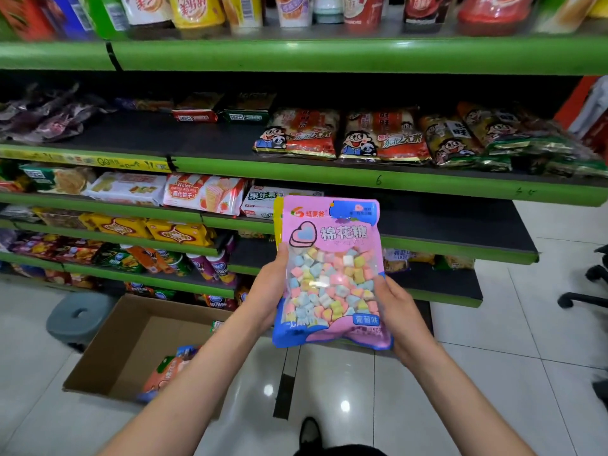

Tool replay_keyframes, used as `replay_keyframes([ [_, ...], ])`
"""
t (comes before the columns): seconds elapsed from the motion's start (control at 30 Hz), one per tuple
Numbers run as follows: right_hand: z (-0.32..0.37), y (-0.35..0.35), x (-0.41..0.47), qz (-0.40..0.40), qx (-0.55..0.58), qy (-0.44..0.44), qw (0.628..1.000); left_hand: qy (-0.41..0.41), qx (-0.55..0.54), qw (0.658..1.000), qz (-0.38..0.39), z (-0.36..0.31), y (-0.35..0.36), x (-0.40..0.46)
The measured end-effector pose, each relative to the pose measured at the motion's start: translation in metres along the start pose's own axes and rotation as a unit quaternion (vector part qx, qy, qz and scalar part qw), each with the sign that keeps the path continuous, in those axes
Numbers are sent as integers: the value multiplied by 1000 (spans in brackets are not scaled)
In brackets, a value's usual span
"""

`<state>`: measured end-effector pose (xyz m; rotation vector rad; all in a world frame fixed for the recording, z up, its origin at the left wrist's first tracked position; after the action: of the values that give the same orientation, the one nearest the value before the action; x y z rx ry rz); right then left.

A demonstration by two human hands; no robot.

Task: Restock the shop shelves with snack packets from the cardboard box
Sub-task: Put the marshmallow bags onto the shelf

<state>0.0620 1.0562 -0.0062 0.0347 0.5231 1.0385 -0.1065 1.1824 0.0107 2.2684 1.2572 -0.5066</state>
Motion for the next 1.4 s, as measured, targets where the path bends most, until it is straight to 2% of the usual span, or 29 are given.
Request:
replay_keyframes([
  [0.17,1,-16,18,-44,-9,14,999,37,16,997,-65,-16,-45,24],
  [0.37,23,-47,51,-114,-36,-5,993,105,53,991,-55,-34,-90,49],
  [0.6,59,-67,124,-166,-72,-32,983,112,34,991,-70,-44,-130,53],
  [0.83,91,-52,203,-184,-135,-37,973,111,5,991,-78,-40,-155,53],
  [0.93,104,-53,204,-227,-315,-54,920,116,3,990,-76,-42,-157,55],
  [1.0,105,-44,200,-223,-486,-63,843,121,1,990,-70,-44,-156,56],
  [1.1,72,-9,199,-84,-695,-95,708,124,-11,990,-66,-44,-154,60],
  [1.17,43,-4,201,-27,-746,-73,662,122,-12,990,-64,-42,-150,64],
  [1.23,33,-8,206,-23,-751,-50,658,117,-8,991,-58,-39,-144,68],
  [1.4,46,-9,235,-9,-714,4,700,111,-15,993,-45,-38,-133,75],
])
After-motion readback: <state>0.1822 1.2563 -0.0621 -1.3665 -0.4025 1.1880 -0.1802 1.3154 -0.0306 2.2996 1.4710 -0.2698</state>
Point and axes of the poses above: each hand's wrist, its own x-axis towards the middle knuckle, its own y-axis out of the palm, z = x × y, the point moved 9 cm from there along x, towards the middle knuckle, and after that the axes turned 4 degrees about z, right-handed, at the moved point
